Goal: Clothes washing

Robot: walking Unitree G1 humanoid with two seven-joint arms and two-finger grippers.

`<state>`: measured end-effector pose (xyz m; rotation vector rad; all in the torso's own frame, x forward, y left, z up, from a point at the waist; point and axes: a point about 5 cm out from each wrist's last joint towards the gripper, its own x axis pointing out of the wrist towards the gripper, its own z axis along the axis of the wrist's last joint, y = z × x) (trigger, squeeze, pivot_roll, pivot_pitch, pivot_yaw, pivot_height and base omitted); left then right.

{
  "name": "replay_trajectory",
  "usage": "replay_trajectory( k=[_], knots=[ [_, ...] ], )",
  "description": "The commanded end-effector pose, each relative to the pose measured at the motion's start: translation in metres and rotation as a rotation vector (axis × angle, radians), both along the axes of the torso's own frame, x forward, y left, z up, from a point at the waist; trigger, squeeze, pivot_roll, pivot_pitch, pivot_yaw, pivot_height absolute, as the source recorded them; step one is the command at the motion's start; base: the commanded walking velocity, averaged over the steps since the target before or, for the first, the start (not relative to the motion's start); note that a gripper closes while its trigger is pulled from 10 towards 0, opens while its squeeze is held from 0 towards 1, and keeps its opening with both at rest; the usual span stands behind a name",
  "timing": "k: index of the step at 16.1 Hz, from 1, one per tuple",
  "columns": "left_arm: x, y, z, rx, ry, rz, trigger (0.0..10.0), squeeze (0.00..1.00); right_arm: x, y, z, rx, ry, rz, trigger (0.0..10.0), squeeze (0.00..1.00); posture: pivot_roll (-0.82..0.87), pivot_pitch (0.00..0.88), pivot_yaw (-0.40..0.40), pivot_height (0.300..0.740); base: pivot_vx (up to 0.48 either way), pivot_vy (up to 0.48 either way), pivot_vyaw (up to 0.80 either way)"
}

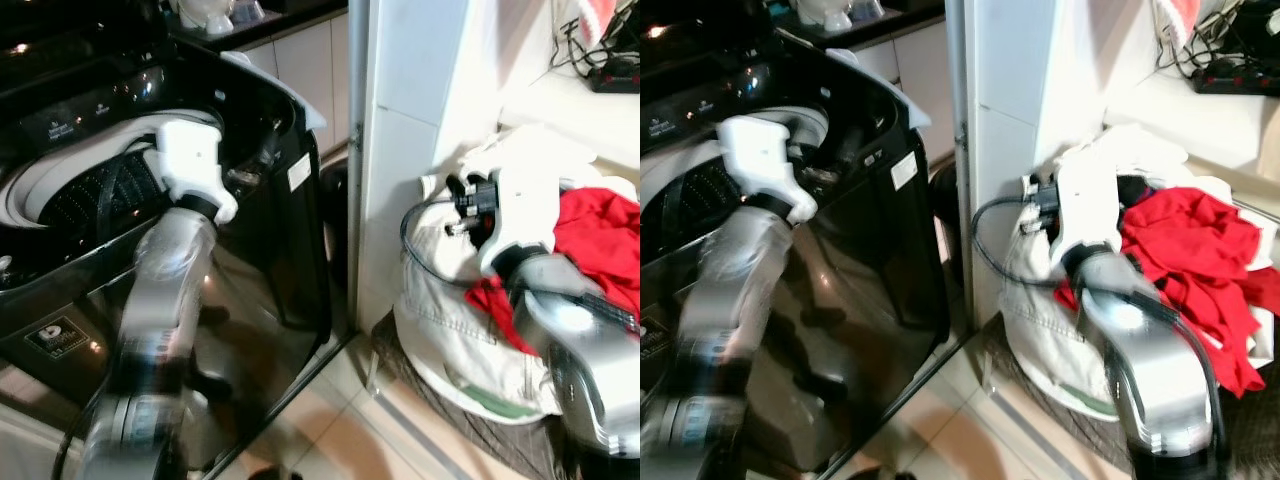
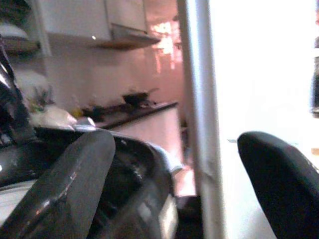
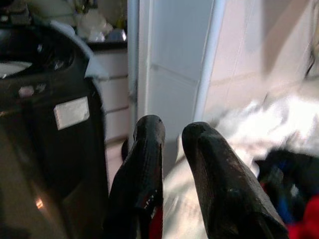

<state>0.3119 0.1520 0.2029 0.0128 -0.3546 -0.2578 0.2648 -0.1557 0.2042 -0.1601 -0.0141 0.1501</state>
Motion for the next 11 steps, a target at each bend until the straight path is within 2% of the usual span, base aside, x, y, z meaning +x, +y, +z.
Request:
replay_trajectory(
  k=[1, 2, 4, 6, 11],
  knots=[
    [-0.005, -0.004, -0.008, -0.015, 0.031, -0.012, 10.0, 0.0, -0.001, 0.002, 0.002, 0.014, -0.014, 0.015, 10.0, 0.0, -0.14, 0.0, 0.097, 0.74, 0.0, 0.0, 0.0],
    [-0.015, -0.003, -0.011, -0.048, 0.061, 0.009, 10.0, 0.0, -0.002, 0.001, 0.001, 0.037, -0.01, 0.01, 10.0, 0.0, -0.13, 0.0, 0.089, 0.74, 0.0, 0.0, 0.0],
    [-0.024, -0.003, -0.007, -0.031, 0.086, 0.021, 10.0, 0.0, -0.005, 0.001, -0.001, 0.07, 0.0, 0.01, 10.0, 0.0, -0.13, 0.0, 0.08, 0.74, 0.131, 0.0, -0.64],
    [-0.025, -0.006, -0.003, 0.036, 0.078, -0.007, 10.0, 0.0, -0.009, 0.006, -0.005, 0.098, 0.021, 0.022, 10.0, 0.0, -0.13, 0.001, 0.084, 0.74, 0.272, 0.0, -0.79],
    [-0.026, -0.014, -0.004, 0.035, 0.126, -0.02, 10.0, 0.0, -0.013, 0.008, -0.005, 0.11, 0.022, 0.023, 10.0, 0.0, -0.14, 0.011, 0.099, 0.74, 0.27, 0.0, -0.71]
  ],
)
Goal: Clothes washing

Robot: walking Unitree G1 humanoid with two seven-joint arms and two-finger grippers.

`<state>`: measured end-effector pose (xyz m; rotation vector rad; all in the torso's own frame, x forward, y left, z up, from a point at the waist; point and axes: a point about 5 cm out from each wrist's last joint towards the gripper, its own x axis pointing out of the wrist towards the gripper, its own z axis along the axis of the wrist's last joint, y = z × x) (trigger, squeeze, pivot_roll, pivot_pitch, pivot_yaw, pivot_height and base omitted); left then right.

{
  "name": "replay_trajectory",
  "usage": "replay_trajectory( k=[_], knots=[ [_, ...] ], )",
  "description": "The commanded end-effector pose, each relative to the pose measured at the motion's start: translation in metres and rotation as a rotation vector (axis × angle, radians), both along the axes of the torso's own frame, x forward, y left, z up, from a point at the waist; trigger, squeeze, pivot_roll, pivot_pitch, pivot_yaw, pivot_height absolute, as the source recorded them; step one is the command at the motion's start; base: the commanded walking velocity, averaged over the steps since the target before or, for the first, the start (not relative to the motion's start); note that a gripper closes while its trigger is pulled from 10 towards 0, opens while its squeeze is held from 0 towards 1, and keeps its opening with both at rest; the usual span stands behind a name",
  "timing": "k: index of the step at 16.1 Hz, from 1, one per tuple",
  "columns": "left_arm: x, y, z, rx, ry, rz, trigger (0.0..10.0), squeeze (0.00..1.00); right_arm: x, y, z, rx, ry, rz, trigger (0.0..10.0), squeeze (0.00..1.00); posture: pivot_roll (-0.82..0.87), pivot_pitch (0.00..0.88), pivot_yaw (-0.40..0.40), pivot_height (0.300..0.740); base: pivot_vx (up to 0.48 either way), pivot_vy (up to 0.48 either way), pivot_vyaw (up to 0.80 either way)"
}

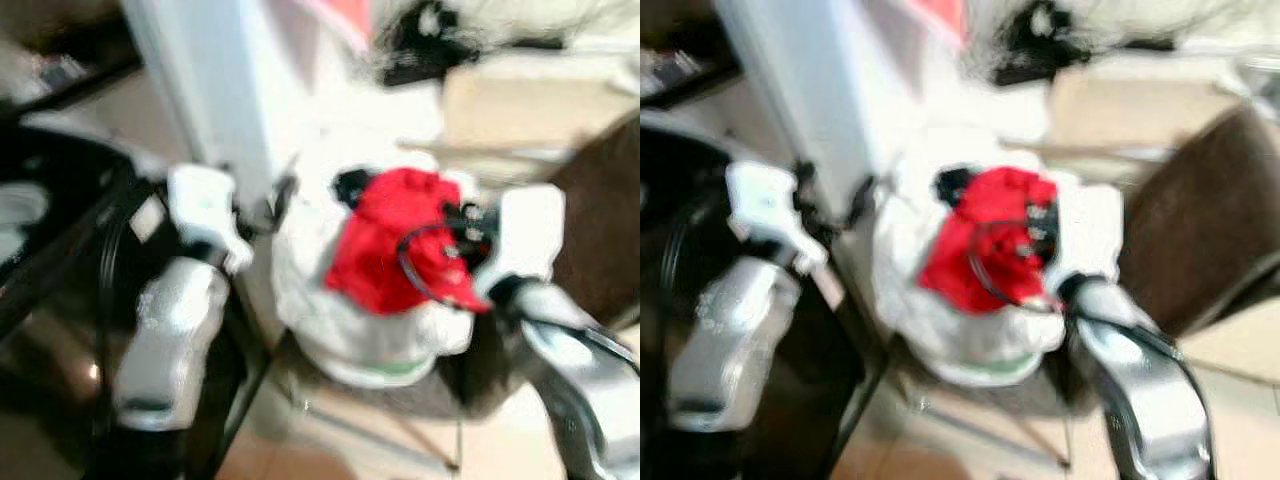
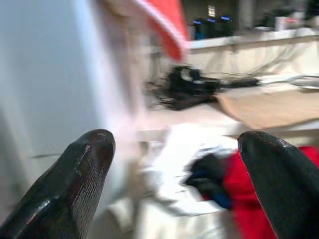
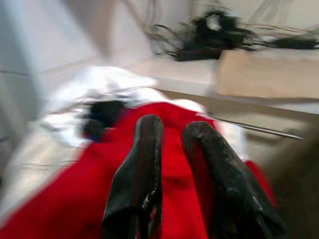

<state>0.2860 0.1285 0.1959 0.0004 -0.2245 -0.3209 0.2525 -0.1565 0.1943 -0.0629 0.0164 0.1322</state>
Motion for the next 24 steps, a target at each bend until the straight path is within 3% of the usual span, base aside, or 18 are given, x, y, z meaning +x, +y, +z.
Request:
replay_trajectory(
  k=[1, 4, 11, 16, 18, 24],
  knots=[
    [-0.001, 0.008, 0.002, 0.016, -0.007, 0.034, 10.0, 0.0, -0.002, 0.006, 0.004, -0.027, -0.006, 0.054, 10.0, 0.0, -0.15, 0.015, 0.099, 0.74, 0.0, 0.0, 0.0],
    [-0.002, 0.006, 0.001, 0.031, -0.006, 0.029, 10.0, 0.0, -0.001, 0.002, 0.003, -0.079, 0.001, 0.075, 10.0, 0.0, -0.15, 0.016, 0.089, 0.74, 0.0, 0.0, 0.0],
    [-0.005, -0.003, -0.008, 0.049, 0.033, 0.007, 10.0, 0.0, 0.003, 0.001, 0.0, -0.161, 0.011, 0.107, 10.0, 0.0, -0.14, 0.017, 0.08, 0.74, 0.0, 0.353, 0.0],
    [-0.006, -0.006, -0.008, 0.049, 0.033, 0.004, 10.0, 0.0, 0.006, -0.002, 0.002, -0.176, -0.001, 0.113, 10.0, 0.0, -0.14, 0.013, 0.074, 0.74, 0.0, 0.45, 0.8],
    [-0.006, -0.006, -0.004, 0.086, 0.01, 0.028, 10.0, 0.0, 0.008, -0.007, 0.005, -0.128, -0.017, 0.075, 10.0, 0.0, -0.14, 0.014, 0.072, 0.74, 0.0, -0.24, 0.0],
    [-0.005, -0.011, -0.003, 0.056, 0.02, 0.029, 10.0, 0.0, 0.008, -0.01, 0.005, -0.129, -0.021, 0.072, 10.0, 0.0, -0.14, 0.014, 0.075, 0.74, 0.0, -0.16, 0.0]
  ],
)
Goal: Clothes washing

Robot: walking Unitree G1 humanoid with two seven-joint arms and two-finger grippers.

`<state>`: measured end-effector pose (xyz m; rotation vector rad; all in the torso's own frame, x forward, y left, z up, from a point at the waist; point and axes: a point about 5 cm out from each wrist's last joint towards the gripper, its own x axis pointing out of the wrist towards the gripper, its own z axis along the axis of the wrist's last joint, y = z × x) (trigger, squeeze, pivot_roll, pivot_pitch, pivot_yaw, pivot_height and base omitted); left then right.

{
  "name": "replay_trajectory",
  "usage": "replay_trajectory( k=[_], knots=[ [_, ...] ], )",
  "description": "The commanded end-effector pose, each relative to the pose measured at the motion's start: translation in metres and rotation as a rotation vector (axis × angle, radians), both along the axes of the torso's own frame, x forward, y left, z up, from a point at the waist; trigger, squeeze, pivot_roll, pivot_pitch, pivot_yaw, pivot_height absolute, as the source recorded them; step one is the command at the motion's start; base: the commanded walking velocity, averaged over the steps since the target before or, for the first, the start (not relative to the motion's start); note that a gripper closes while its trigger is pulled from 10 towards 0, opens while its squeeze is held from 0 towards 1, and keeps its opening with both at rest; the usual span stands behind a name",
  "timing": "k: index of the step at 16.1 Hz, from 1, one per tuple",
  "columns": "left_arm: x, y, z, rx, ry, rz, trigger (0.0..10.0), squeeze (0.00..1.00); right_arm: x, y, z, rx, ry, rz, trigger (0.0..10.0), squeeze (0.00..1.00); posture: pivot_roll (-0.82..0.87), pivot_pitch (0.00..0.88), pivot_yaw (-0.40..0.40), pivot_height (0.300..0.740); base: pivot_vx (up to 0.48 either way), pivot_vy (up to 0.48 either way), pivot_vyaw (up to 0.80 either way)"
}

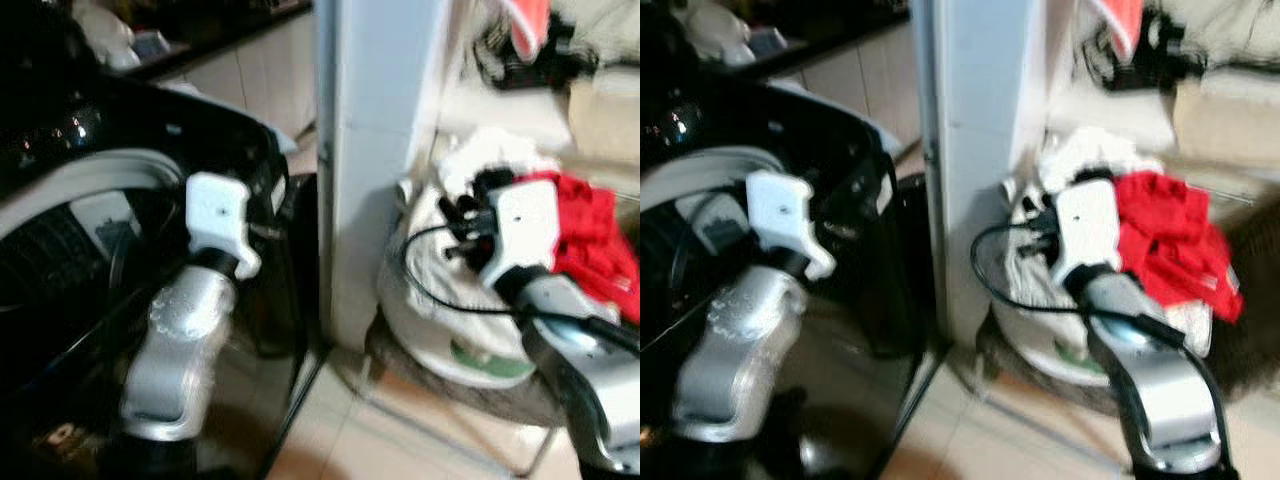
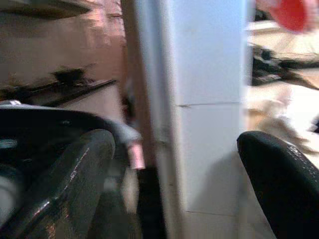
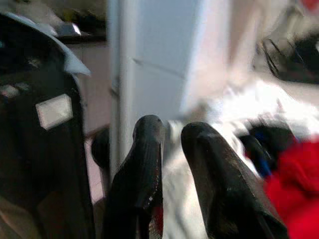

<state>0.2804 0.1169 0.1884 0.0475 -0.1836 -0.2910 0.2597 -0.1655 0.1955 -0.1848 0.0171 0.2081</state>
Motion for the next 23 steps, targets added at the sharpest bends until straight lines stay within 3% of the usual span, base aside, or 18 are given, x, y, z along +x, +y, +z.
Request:
replay_trajectory(
  k=[1, 6, 8, 10, 16, 19, 23],
  knots=[
    [0.0009, 0.0011, 0.0039, 0.002, -0.007, 0.001, 10.0, 0.0, 0.0005, -0.0007, 0.0038, -0.008, -0.017, -0.006, 10.0, 0.0, -0.14, 0.012, 0.076, 0.74, 0.0, 0.0, 0.0],
    [-0.0001, -0.0018, 0.0049, 0.049, -0.026, -0.006, 10.0, 0.0, -0.0004, -0.0018, 0.0023, -0.009, -0.012, -0.01, 10.0, 0.0, -0.14, 0.008, 0.078, 0.74, 0.0, 0.0, 0.0],
    [-0.0007, -0.0013, 0.0054, 0.007, -0.027, -0.004, 10.0, 0.0, -0.0011, -0.0013, 0.0014, -0.005, -0.009, -0.008, 10.0, 0.0, -0.14, 0.005, 0.078, 0.74, 0.0, 0.0, 0.0],
    [0.0, 0.0002, 0.0038, 0.022, -0.015, 0.005, 10.0, 0.0, -0.0015, -0.0009, 0.001, 0.001, -0.009, -0.01, 10.0, 0.0, -0.14, 0.001, 0.08, 0.74, 0.0, 0.0, 0.0],
    [0.0011, 0.0018, 0.0041, 0.017, -0.01, 0.02, 10.0, 0.0, -0.0013, -0.0006, 0.0003, -0.013, -0.009, -0.016, 10.0, 0.0, -0.14, 0.012, 0.081, 0.74, 0.0, -0.48, 0.0],
    [0.0024, 0.0036, 0.0019, -0.009, 0.025, 0.027, 10.0, 0.0, -0.0011, -0.002, -0.0006, -0.022, -0.01, -0.03, 10.0, 0.0, -0.14, 0.015, 0.082, 0.74, 0.0, 0.0, 0.0],
    [0.0021, 0.0024, 0.0067, -0.029, 0.0, -0.002, 10.0, 0.0, -0.0008, -0.0046, -0.0015, -0.024, -0.002, -0.043, 10.0, 0.0, -0.14, 0.017, 0.084, 0.74, 0.076, 0.0, 0.0]
  ],
)
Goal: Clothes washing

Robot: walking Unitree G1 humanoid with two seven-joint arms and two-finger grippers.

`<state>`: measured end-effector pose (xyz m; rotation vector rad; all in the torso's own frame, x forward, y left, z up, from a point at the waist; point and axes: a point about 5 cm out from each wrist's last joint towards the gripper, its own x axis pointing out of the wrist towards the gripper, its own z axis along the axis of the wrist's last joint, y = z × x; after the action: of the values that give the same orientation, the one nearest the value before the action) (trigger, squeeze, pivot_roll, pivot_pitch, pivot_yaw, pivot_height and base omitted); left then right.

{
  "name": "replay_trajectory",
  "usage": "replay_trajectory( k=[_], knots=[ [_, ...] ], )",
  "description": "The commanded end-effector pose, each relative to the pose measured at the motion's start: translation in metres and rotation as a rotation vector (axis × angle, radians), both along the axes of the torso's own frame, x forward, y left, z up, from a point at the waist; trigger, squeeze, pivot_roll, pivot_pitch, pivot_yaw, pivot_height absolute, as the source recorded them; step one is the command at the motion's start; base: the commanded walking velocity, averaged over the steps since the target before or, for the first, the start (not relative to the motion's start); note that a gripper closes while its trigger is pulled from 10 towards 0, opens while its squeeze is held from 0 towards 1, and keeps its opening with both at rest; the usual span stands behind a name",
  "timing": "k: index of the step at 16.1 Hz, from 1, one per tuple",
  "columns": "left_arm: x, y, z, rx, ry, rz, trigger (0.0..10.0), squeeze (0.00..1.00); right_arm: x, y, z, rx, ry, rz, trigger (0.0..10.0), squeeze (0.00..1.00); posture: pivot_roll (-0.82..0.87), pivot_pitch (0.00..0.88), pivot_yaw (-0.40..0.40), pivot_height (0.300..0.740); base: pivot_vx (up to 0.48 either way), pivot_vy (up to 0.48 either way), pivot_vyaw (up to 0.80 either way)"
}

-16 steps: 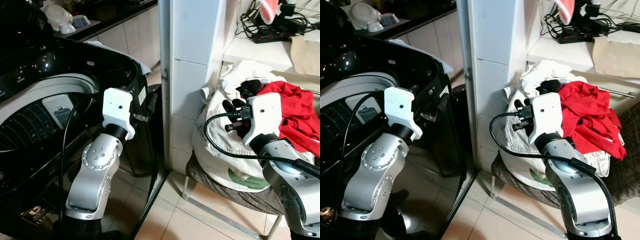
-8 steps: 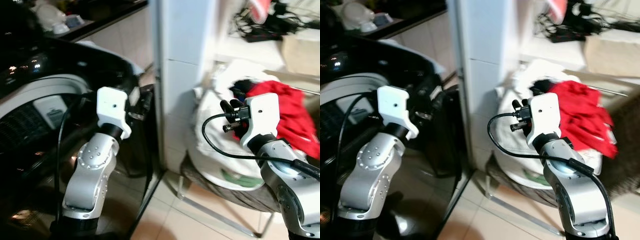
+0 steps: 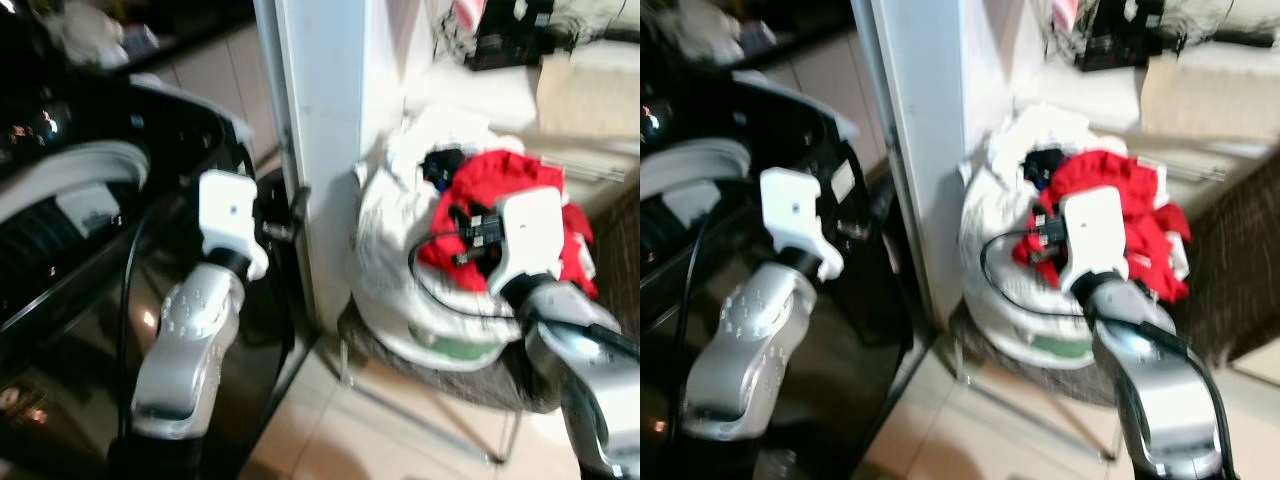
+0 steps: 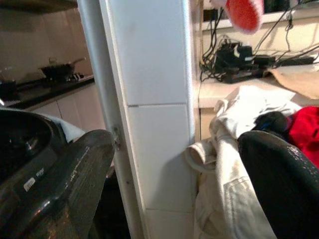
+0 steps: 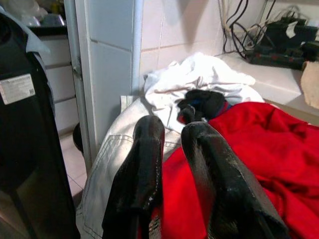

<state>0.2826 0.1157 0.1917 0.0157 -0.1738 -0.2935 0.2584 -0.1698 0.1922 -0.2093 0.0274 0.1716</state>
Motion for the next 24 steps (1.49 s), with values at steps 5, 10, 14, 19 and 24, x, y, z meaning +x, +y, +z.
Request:
replay_trajectory(
  k=[5, 10, 14, 19, 24],
  knots=[
    [0.001, 0.01, 0.002, -0.008, -0.003, 0.047, 10.0, 0.0, 0.002, -0.001, 0.002, 0.015, 0.005, -0.001, 10.0, 0.0, -0.14, 0.015, 0.08, 0.74, 0.362, 0.0, 0.0],
    [0.0, 0.012, 0.003, -0.017, -0.005, 0.062, 10.0, 0.0, 0.003, 0.003, 0.003, -0.061, 0.0, 0.054, 10.0, 0.0, -0.14, 0.015, 0.073, 0.74, 0.367, 0.0, 0.63],
    [-0.004, 0.005, 0.003, -0.056, -0.007, -0.006, 10.0, 0.0, 0.005, -0.004, 0.003, -0.026, -0.001, -0.014, 10.0, 0.0, -0.13, 0.014, 0.071, 0.74, 0.183, 0.0, 0.19],
    [-0.004, 0.006, -0.004, -0.065, 0.03, -0.002, 10.0, 0.0, 0.01, -0.037, -0.001, -0.087, 0.041, -0.292, 10.0, 0.2, -0.14, 0.012, 0.074, 0.74, 0.0, 0.0, 0.0],
    [-0.001, 0.015, -0.004, -0.005, 0.037, -0.002, 10.0, 0.0, 0.016, -0.059, 0.011, -0.059, 0.025, -0.336, 10.0, 1.0, -0.14, 0.0, 0.066, 0.74, 0.0, 0.0, 0.0]
  ],
)
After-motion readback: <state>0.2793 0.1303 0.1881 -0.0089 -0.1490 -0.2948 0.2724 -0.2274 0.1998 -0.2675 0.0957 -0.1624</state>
